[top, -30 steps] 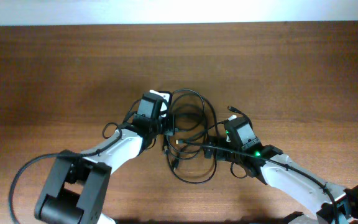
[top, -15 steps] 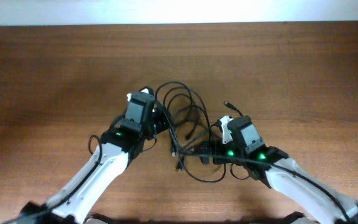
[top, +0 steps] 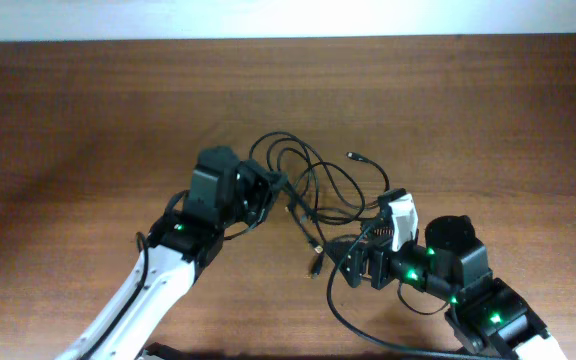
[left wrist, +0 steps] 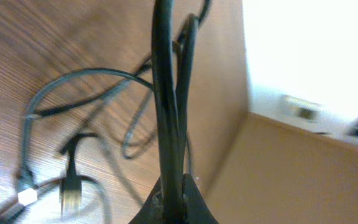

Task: Untangle cables

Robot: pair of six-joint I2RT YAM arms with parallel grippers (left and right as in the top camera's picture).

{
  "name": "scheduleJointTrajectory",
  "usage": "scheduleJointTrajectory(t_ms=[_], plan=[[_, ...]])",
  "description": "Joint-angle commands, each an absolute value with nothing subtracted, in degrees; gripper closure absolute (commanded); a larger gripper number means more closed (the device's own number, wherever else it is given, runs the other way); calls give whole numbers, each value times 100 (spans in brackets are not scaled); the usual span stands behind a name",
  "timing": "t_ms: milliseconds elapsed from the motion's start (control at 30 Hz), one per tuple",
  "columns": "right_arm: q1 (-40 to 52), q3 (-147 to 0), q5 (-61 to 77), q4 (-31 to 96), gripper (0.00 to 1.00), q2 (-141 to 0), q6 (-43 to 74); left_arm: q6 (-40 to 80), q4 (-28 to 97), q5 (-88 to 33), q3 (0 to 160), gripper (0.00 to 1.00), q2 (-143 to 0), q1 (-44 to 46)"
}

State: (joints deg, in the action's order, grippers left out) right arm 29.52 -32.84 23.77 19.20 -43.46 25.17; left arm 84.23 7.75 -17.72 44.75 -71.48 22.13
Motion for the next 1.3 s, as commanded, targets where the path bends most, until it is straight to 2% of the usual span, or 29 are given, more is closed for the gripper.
scheduleJointTrajectory(t_ms=[0,200,367,467,533,567,633,667,700,933,1267], plan=[[2993,-3374,2377,1981,1,-4235,2445,9614,410,-1975,4506,100,-6482,2222],[2993,-3371,2231,2082,1,-4241,2443,9911,-62,-1262,4506,100,-5621,2222],[2993,-3371,2178,2126,1,-4241,2440,8167,-102,-440,4506,99,-5085,2222],[2993,-3371,2158,2128,2,-4248,2440,6165,51,-423,4506,90,-4984,2224],[2993,-3371,2158,2130,2,-4248,2440,5304,405,-423,4506,80,-4984,2224],[2993,-3371,2156,2130,1,-4248,2440,5030,644,-421,4506,72,-4991,2224],[2993,-3371,2115,2130,1,-4248,2440,4438,1332,-423,4506,23,-5026,2224],[2993,-3371,2102,2130,1,-4248,2440,4307,1527,-423,4506,9,-5050,2224],[2993,-3371,2073,2132,1,-4252,2440,4209,1695,-423,4506,0,-5057,2224],[2993,-3371,2051,2147,1,-4456,2440,3634,2071,-211,4506,1,-5048,2224],[2993,-3371,2032,1946,1,-5231,2488,3638,3793,2510,4506,1,-4624,2224]])
